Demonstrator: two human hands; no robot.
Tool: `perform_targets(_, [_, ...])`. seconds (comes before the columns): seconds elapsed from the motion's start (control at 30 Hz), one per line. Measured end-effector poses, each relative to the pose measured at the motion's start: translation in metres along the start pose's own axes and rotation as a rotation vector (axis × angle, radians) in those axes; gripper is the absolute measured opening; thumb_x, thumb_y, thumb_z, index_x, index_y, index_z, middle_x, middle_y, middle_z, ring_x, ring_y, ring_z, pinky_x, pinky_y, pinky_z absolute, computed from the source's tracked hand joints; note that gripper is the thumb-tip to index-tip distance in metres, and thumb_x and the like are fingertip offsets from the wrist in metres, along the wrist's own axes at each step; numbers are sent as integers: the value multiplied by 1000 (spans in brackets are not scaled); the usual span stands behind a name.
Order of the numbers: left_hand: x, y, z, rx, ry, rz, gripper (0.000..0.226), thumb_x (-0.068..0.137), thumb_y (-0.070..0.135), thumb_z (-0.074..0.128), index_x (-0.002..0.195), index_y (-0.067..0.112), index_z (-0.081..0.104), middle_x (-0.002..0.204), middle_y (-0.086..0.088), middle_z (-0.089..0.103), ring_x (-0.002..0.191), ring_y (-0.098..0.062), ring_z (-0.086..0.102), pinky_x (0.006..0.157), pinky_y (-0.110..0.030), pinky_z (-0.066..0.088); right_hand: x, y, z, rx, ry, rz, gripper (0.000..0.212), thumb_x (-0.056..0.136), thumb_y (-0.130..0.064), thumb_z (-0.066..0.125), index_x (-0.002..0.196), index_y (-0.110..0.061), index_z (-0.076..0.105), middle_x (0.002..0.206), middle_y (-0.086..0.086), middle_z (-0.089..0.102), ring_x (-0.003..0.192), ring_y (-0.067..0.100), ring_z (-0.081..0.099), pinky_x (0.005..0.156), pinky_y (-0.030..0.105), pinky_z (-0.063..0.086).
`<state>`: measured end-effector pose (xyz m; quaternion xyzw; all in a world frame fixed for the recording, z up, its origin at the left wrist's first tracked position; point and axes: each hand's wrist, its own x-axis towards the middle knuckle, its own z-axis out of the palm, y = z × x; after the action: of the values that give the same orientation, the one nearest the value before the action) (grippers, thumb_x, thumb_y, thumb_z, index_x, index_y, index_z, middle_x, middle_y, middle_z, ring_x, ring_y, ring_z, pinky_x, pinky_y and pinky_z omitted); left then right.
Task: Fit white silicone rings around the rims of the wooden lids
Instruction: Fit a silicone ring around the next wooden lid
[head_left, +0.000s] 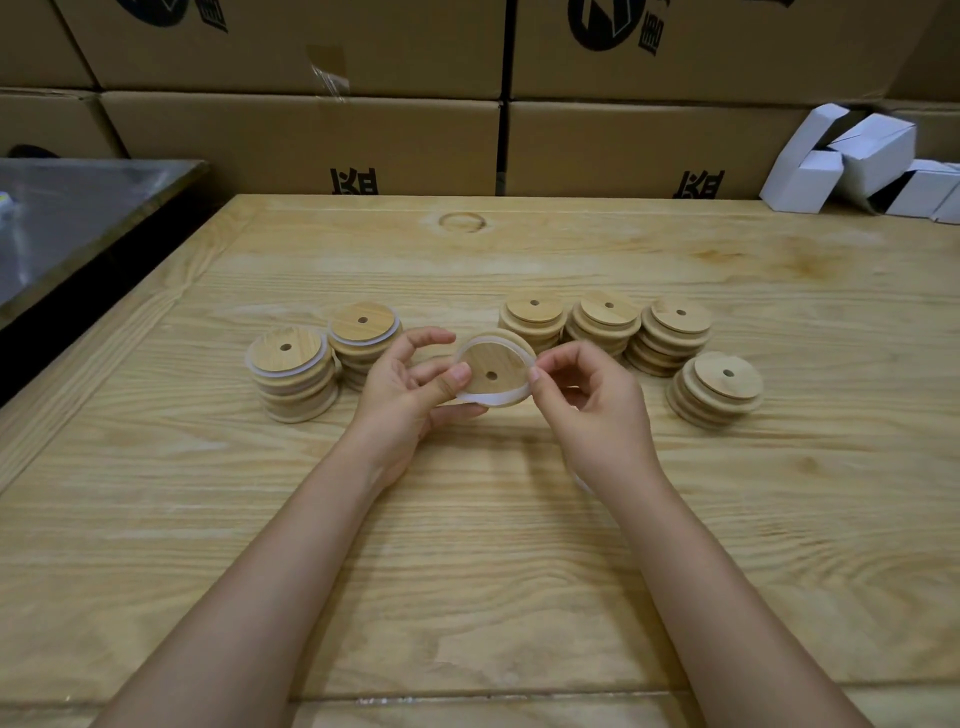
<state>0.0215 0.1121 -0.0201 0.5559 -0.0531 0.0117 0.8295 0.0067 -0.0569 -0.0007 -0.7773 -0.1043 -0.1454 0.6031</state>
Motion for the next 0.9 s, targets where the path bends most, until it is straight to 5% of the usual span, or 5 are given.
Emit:
perform_targets(0.1, [-1,-1,1,49,-68,-10,47,68,6,68,112,18,57,92,-12,69,79,-21,69,59,-32,57,-1,-2,0,-44,17,-35,20,84,-8,63,75,-25,57,74,-13,62,71,4,60,69,24,50])
perform_targets(0.3, [-9,-11,17,186,-162,3,35,67,4,74,98,11,60,92,-6,63,80,-12,65,67,-37,59,-4,-3,2,-188,-20,-115,8,83,-9,61,81,-16,57,77,-3,61,72,12,57,68,30,48])
perform_targets(0.5, [-8,-10,18,85,-115,-42,31,70,10,65,98,10,52,95,-11,61,79,-19,66,68,-44,59,-6,-1,7,-286,40,-186,9,84,-17,66,85,-17,57,81,-10,59,73,-2,53,66,10,39])
perform_targets(0.7, [-6,-11,18,98,-92,4,24,83,-7,53,95,13,48,91,-7,59,77,-11,65,72,-36,58,-4,0,6,-108,72,-36,10,82,-13,70,76,-20,65,76,-14,66,74,1,63,72,19,51])
perform_targets(0.9, [-5,-12,15,49,-126,-23,24,81,-2,54,101,11,46,96,-9,60,81,-15,66,74,-35,58,-1,1,6,12,43,85,19,82,-10,69,70,-23,62,76,-5,69,70,10,64,69,27,53])
